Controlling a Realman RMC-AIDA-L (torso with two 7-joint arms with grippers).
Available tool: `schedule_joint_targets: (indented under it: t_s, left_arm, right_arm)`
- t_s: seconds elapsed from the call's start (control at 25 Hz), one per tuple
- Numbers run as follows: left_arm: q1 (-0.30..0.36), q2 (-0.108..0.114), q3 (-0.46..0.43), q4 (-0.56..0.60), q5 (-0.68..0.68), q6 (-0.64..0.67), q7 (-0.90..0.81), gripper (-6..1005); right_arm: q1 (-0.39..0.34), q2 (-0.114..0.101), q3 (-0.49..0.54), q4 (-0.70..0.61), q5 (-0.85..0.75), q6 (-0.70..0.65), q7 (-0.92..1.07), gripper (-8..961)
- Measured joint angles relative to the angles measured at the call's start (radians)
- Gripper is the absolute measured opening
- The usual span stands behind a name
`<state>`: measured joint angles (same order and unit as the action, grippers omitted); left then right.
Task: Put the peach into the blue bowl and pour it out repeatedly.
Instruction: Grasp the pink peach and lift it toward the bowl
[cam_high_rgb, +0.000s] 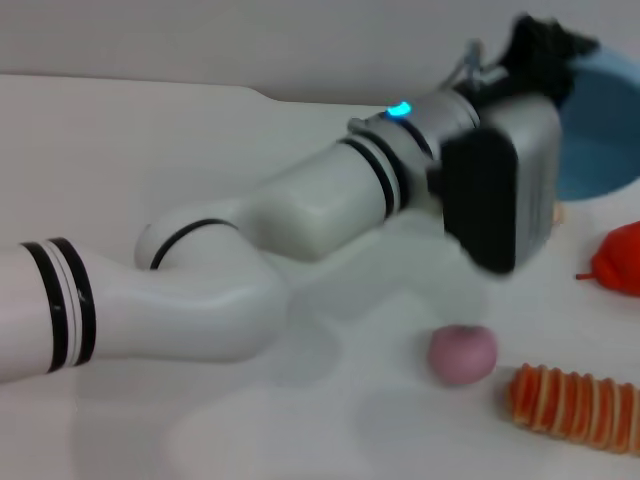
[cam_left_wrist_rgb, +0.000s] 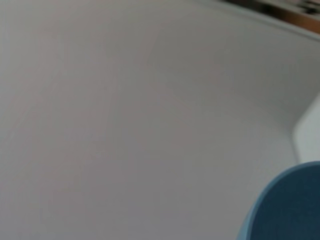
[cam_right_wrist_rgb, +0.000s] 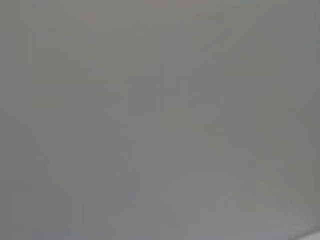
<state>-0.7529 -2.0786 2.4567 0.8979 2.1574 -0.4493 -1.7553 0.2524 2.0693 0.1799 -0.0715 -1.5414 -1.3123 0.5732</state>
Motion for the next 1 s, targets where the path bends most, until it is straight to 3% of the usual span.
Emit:
schedule_joint_targets:
  t_s: [0.2,0.4,0.56,0.8,1.0]
  left_arm:
    - [0.001,0.000,-0.082,-0.005,-0.167,-0.032,-0.193,0]
    - [-0.046,0.004,-0.275,-0.062,-0.330,0.236,-0.339,0]
    - [-0.091,0.007,-0.404,-0.145,-0.392,0.454,-0.435,-1]
    - [-0.082,0.009,-0.510,-0.178,-0.399,0.607,-0.540,-1]
    - [-0.073,0.009,-0.511,-0.193,-0.401,0.616,-0.565,-1]
  right_arm:
    - [0.015,-0.005,-0.119,-0.124,-0.214,-0.035,0.438,657]
    - [0.054,-0.005,-0.253,-0.362,-0.466,-0.124,0.882,648]
    - [0.102,-0.006,-0.350,-0.461,-0.594,-0.175,1.131,642]
    - [0.229,-0.010,-0.575,-0.492,-0.778,-0.156,1.413,632]
    - [0.309,-0.006,-0.711,-0.466,-0.860,-0.102,1.523,624]
